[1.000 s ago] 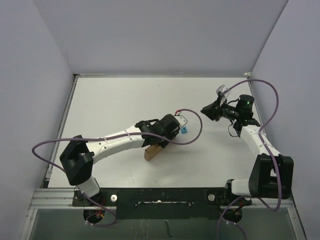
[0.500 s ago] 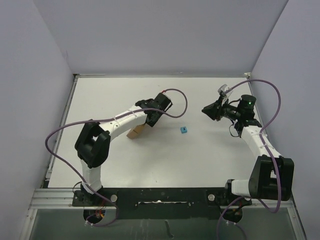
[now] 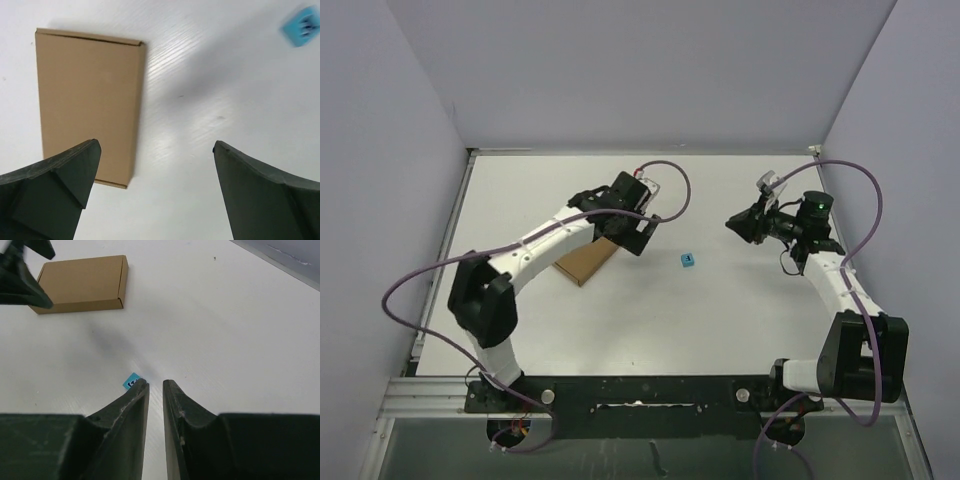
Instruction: Fold the paper box
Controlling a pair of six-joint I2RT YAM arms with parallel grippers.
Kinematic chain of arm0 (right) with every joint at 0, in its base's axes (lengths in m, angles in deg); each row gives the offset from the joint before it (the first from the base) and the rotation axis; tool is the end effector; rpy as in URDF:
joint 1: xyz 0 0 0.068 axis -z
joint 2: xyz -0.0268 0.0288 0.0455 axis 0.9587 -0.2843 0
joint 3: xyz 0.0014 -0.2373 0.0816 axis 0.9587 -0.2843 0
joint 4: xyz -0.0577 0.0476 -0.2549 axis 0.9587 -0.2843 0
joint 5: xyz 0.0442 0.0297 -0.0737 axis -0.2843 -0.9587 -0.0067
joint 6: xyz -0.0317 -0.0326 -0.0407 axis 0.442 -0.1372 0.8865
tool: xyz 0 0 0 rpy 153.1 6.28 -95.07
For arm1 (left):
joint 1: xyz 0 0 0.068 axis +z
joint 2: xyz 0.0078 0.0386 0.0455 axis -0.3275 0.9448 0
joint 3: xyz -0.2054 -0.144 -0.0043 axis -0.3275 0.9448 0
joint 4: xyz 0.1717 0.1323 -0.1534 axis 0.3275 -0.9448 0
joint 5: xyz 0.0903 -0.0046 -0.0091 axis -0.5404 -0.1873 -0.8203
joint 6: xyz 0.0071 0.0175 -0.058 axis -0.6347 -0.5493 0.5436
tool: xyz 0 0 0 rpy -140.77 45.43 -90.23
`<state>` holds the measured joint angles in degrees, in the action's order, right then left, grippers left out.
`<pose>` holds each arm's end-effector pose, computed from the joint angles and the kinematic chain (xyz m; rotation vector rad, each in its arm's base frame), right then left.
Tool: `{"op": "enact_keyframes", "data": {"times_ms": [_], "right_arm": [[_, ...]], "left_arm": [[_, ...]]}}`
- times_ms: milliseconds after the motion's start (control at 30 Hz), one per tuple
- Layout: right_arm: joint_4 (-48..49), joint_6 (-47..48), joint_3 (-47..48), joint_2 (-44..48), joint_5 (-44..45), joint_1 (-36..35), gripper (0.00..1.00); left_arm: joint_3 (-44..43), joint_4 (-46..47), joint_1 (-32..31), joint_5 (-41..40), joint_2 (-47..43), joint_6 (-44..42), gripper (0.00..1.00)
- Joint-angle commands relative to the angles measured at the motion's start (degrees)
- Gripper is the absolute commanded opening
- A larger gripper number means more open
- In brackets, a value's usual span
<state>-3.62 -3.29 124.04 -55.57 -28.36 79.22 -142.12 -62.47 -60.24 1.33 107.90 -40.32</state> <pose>0.2994 0.0079 0.2389 -0.6640 1.7592 0.7850 0.3096 -0.2528 0.2282 0.7434 2.4906 0.1172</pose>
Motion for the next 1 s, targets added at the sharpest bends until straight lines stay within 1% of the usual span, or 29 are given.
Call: {"op": "enact_keyframes", "data": {"times_ms": [0, 33, 67, 100, 133, 200, 233, 300, 333, 400, 467, 500, 567, 600, 667, 700, 767, 833, 967], "right_arm": [[-5.61, 4.01, 3.22, 1.85, -0.50, 0.67, 0.20], [-8.44, 5.26, 4.33, 1.38, -0.92, 0.68, 0.20], [-11.84, 7.07, 5.99, 0.95, -1.16, 0.62, 0.20], [-17.34, 9.77, 7.64, 0.63, -1.20, 0.59, 0.20], [-21.75, 12.40, 9.68, 0.22, -1.12, 0.46, 0.20], [-29.51, 17.29, 13.49, -0.16, 1.17, 0.12, 0.21], [-32.31, 19.18, 14.93, 0.09, 2.48, -0.02, 0.25], [-35.33, 21.95, 16.50, 1.25, 5.70, -0.03, 0.36], [-36.51, 23.29, 17.50, 2.12, 7.48, -0.09, 0.45], [-38.27, 26.22, 19.55, 4.27, 10.71, 0.06, 0.67], [-38.60, 27.47, 22.10, 6.58, 13.54, 0.21, 0.95], [-38.06, 27.03, 23.74, 7.51, 15.00, 0.43, 0.99], [-38.48, 22.90, 29.10, 8.10, 15.52, 1.23, 0.98], [-39.72, 18.25, 33.36, 7.28, 16.39, 1.67, 0.98], [-44.58, 13.13, 42.73, 4.42, 13.72, 3.08, 0.98], [-45.48, 9.75, 46.45, 3.48, 13.03, 3.55, 0.98], [-44.06, 2.60, 50.70, 3.00, 14.39, 3.81, 0.98], [-43.81, -0.82, 54.31, 3.06, 14.53, 3.90, 0.98], [-46.80, -4.40, 62.08, 1.34, 8.46, 5.54, 0.98]], "left_arm": [[5.85, 12.16, 2.96, 16.65, -17.27, 5.94, 0.98], [8.69, 14.87, 4.65, 21.28, -19.74, 6.79, 0.98], [12.60, 18.31, 7.10, 28.42, -22.27, 7.89, 0.98], [16.48, 22.42, 10.08, 34.09, -25.42, 9.47, 0.98], [22.35, 26.69, 12.97, 38.66, -27.96, 11.37, 0.98], [30.06, 34.24, 20.04, 45.81, -32.12, 15.69, 0.98], [32.94, 37.38, 23.39, 47.72, -33.97, 18.72, 0.98], [37.78, 41.49, 31.37, 52.60, -36.92, 23.03, 0.98], [39.57, 43.11, 34.76, 55.16, -38.02, 25.12, 0.98], [41.30, 44.01, 40.48, 58.95, -39.46, 28.83, 0.98], [40.03, 40.95, 44.55, 59.87, -40.44, 31.04, 0.98], [37.67, 36.95, 45.38, 58.14, -40.95, 30.23, 0.98], [31.45, 28.50, 45.52, 52.20, -42.41, 26.41, 0.98], [28.61, 25.56, 45.52, 49.59, -43.39, 25.21, 0.98], [24.02, 22.19, 45.52, 45.92, -45.69, 23.94, 0.98], [22.04, 21.20, 45.52, 44.64, -46.69, 23.45, 0.98], [18.39, 19.89, 45.52, 44.05, -48.02, 23.09, 0.98], [14.18, 18.02, 45.52, 44.86, -48.19, 22.97, 0.98], [6.36, 16.24, 45.52, 48.37, -47.39, 23.12, 0.98]]}}
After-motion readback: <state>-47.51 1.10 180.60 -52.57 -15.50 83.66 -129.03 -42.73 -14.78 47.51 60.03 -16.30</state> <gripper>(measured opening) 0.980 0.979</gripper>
